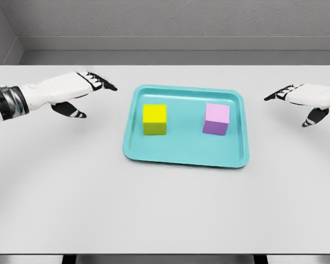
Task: Push two cubes
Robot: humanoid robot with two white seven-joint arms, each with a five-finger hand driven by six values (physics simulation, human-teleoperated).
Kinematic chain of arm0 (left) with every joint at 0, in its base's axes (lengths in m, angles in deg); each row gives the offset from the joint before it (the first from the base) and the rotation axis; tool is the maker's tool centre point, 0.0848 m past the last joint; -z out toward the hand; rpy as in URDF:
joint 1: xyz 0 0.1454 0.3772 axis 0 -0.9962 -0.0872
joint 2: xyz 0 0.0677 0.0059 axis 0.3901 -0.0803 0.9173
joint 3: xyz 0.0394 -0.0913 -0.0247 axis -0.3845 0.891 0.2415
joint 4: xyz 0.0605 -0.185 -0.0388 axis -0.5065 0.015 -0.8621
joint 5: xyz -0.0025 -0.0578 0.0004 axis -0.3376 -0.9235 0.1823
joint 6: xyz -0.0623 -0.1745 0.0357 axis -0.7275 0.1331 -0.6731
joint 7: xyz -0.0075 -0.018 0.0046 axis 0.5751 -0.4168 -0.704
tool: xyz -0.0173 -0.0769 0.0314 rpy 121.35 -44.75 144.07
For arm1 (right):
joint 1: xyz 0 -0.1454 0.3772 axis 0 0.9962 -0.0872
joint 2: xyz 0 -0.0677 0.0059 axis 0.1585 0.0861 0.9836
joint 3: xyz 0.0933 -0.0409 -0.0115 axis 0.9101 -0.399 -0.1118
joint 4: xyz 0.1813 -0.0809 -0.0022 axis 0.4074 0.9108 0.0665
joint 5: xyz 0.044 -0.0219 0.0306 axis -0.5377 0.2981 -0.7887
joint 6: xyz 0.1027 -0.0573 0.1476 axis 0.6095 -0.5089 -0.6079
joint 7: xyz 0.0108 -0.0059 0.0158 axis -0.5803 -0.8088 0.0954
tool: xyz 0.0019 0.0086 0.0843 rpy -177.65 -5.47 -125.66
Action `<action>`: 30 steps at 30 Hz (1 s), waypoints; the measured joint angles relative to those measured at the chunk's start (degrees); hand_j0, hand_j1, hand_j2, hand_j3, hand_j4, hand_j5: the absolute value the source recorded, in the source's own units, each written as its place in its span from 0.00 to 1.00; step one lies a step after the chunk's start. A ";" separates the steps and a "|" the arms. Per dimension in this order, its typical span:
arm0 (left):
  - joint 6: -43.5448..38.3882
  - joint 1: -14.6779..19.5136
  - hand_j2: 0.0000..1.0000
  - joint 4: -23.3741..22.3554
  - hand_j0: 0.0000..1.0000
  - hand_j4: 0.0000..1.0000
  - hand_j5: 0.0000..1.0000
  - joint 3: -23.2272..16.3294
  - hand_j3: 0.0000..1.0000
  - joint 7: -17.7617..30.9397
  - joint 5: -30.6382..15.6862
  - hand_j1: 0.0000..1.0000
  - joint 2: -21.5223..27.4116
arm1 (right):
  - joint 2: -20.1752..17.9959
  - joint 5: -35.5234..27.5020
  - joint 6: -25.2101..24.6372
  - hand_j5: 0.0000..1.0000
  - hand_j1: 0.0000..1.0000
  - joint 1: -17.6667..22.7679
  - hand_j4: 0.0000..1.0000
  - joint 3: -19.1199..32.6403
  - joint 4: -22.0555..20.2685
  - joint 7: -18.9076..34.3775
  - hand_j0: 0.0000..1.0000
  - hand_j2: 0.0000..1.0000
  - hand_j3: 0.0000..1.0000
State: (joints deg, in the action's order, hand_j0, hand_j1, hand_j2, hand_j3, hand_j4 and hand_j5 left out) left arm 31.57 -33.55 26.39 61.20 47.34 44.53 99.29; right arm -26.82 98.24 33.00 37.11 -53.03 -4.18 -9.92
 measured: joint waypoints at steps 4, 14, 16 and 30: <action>0.01 1.23 0.48 -2.14 0.48 0.48 0.48 -0.09 0.48 0.32 2.38 0.48 -2.82 | 0.18 -0.01 -0.17 1.00 1.00 -0.18 1.00 -0.24 0.16 0.01 1.00 1.00 1.00; 0.01 1.05 0.49 -3.14 0.49 0.49 0.49 -1.63 0.49 0.42 3.66 0.49 -6.63 | 1.30 0.36 1.68 0.27 0.27 -0.62 0.27 -0.62 2.76 0.40 0.27 0.27 0.27; 0.01 1.05 0.49 -3.97 0.49 0.49 0.49 -1.95 0.49 0.42 3.78 0.49 -7.29 | 1.38 0.42 2.01 0.13 0.13 -0.62 0.13 -0.59 2.53 1.18 0.13 0.13 0.13; 0.00 2.37 0.49 -6.86 0.49 0.49 0.49 -2.21 0.49 0.42 3.86 0.49 -8.91 | 7.23 0.85 2.34 0.12 0.12 -5.62 0.12 -2.87 -0.52 4.88 0.12 0.12 0.12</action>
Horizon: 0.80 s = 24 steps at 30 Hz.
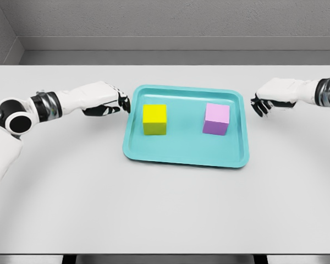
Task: Push two cubes
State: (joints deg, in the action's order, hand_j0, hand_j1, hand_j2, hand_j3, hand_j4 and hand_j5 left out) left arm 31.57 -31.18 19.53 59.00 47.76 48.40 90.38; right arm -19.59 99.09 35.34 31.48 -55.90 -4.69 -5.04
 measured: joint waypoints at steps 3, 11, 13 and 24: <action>0.01 0.00 0.49 -0.80 0.49 0.49 0.49 -0.01 0.49 0.00 0.05 0.49 -0.51 | -0.03 0.03 0.03 0.11 0.11 -0.88 0.11 -2.04 -1.97 0.03 0.11 0.11 0.11; 0.01 0.00 0.49 -2.40 0.49 0.49 0.49 -0.01 0.49 0.00 0.02 0.49 -1.45 | -0.13 1.47 0.05 0.11 0.11 -0.79 0.11 -3.12 -3.01 0.05 0.11 0.11 0.11; 0.01 0.09 0.49 -2.51 0.49 0.49 0.49 0.00 0.49 0.00 -0.01 0.49 -1.49 | -0.07 1.78 0.05 0.11 0.11 -0.62 0.11 -3.20 -3.05 0.05 0.11 0.11 0.11; 0.01 0.53 0.49 -3.89 0.49 0.49 0.49 -0.03 0.49 0.00 -0.03 0.49 -2.62 | -0.02 2.10 0.05 0.11 0.11 -0.26 0.11 -4.34 -3.55 0.05 0.11 0.11 0.11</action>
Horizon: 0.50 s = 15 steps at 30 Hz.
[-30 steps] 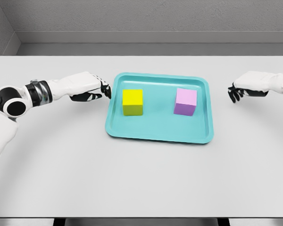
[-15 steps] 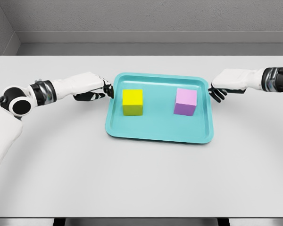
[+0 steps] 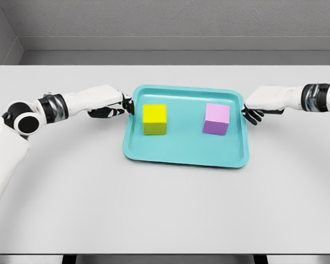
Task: Push two cubes
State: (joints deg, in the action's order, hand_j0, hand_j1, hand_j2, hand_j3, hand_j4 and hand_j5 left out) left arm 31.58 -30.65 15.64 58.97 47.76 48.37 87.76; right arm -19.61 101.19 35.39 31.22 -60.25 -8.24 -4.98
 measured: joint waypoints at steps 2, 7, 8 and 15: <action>0.00 0.00 0.49 -0.03 0.49 0.49 0.49 -0.03 0.49 0.00 -0.03 0.49 -0.40 | 0.01 -0.01 0.00 0.11 0.11 -0.09 0.11 -0.13 -0.18 0.00 0.11 0.11 0.11; 0.00 0.00 0.49 -0.06 0.49 0.49 0.49 -0.06 0.49 0.00 -0.06 0.49 -1.09 | 0.12 -0.01 -0.01 0.11 0.11 -0.09 0.11 -0.90 -0.74 0.00 0.11 0.11 0.11; 0.00 0.00 0.49 -0.06 0.49 0.49 0.49 -0.07 0.49 0.00 -0.05 0.49 -1.25 | 0.14 0.00 -0.01 0.11 0.11 -0.09 0.11 -1.10 -0.96 0.00 0.11 0.11 0.11; -0.07 0.00 0.49 0.05 0.49 0.49 0.49 -0.23 0.49 -0.02 -0.16 0.49 -2.25 | 0.37 -0.02 -0.01 0.11 0.11 -0.17 0.11 -2.33 -1.60 0.00 0.11 0.11 0.11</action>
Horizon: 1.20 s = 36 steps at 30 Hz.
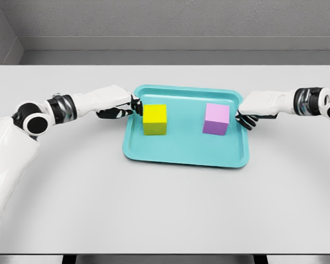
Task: Push two cubes
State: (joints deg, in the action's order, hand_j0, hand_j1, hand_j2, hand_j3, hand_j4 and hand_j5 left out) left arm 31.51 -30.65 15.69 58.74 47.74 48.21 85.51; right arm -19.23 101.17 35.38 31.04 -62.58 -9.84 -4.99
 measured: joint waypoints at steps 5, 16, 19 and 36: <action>-0.18 0.00 0.49 0.00 0.49 0.49 0.49 -0.21 0.49 -0.05 -0.24 0.49 -0.76 | 0.14 0.01 0.00 0.11 0.11 -0.09 0.11 -0.71 0.01 0.00 0.11 0.11 0.11; 0.04 0.79 0.48 0.15 0.48 0.48 0.48 -1.23 0.48 0.01 0.28 0.48 -2.51 | 1.11 0.00 0.00 0.10 0.10 -0.18 0.10 -1.57 0.29 0.00 0.10 0.10 0.10; -0.12 0.79 0.48 0.14 0.48 0.48 0.48 -1.56 0.48 -0.05 0.13 0.48 -3.12 | 1.29 0.00 0.00 0.10 0.10 -0.26 0.10 -1.60 0.36 0.00 0.10 0.10 0.10; 0.05 2.11 0.47 0.77 0.47 0.47 0.47 -1.18 0.47 0.01 -4.69 0.47 0.74 | 2.46 0.02 0.00 0.10 0.10 -0.35 0.10 -1.63 0.31 0.00 0.10 0.10 0.10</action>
State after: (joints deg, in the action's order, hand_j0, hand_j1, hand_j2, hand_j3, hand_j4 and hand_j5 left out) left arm 31.56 -28.55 16.47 57.56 47.76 43.52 86.25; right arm -16.77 101.19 35.38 30.69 -64.21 -9.53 -4.98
